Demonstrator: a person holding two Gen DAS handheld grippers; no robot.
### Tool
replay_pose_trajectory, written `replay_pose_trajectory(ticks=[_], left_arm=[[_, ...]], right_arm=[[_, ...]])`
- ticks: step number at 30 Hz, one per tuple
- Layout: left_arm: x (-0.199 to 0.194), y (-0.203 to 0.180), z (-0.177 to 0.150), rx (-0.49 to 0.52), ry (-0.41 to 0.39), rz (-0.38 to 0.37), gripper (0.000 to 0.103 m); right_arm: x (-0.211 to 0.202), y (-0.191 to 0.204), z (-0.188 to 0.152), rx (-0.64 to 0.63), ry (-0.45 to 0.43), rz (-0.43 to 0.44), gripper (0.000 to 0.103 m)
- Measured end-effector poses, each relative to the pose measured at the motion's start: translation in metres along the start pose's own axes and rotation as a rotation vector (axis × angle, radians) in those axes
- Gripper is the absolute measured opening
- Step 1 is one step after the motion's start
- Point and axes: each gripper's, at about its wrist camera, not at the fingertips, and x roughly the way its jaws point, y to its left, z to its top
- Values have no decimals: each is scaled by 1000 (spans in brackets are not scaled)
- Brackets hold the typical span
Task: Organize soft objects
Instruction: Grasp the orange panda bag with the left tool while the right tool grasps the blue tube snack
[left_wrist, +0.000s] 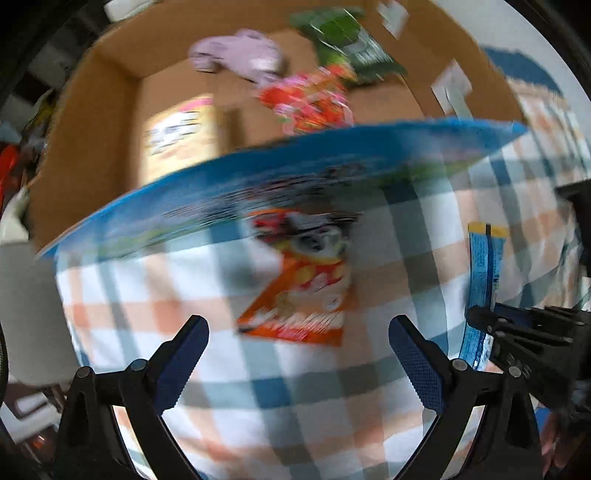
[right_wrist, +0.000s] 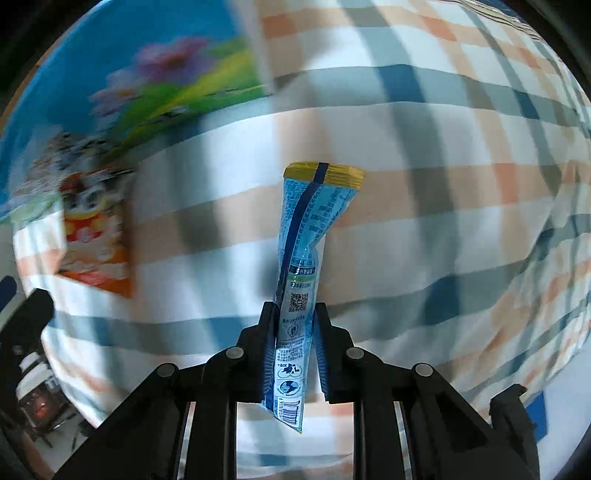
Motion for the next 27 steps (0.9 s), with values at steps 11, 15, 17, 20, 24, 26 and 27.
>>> replay_pose_trajectory(ticks=[11, 15, 17, 20, 24, 26, 27], left_arm=[[40, -28, 14, 94, 23, 124, 44], [38, -6, 1, -31, 74, 2, 41], [36, 6, -11, -100, 106, -56, 41], [34, 21, -37, -172, 137, -102, 41], [41, 36, -72, -235, 174, -163, 42], [48, 40, -78, -256, 183, -172, 44], [53, 41, -80, -261, 189, -174, 44]], right_arm=[[2, -22, -8, 33, -13, 87, 55], [7, -30, -13, 36, -6, 98, 43], [6, -34, -9, 31, 7, 116, 23], [4, -26, -16, 4, 35, 100, 20], [3, -9, -33, -80, 68, 96, 20], [5, -1, -37, -115, 75, 100, 20], [7, 2, -39, -123, 77, 101, 21]])
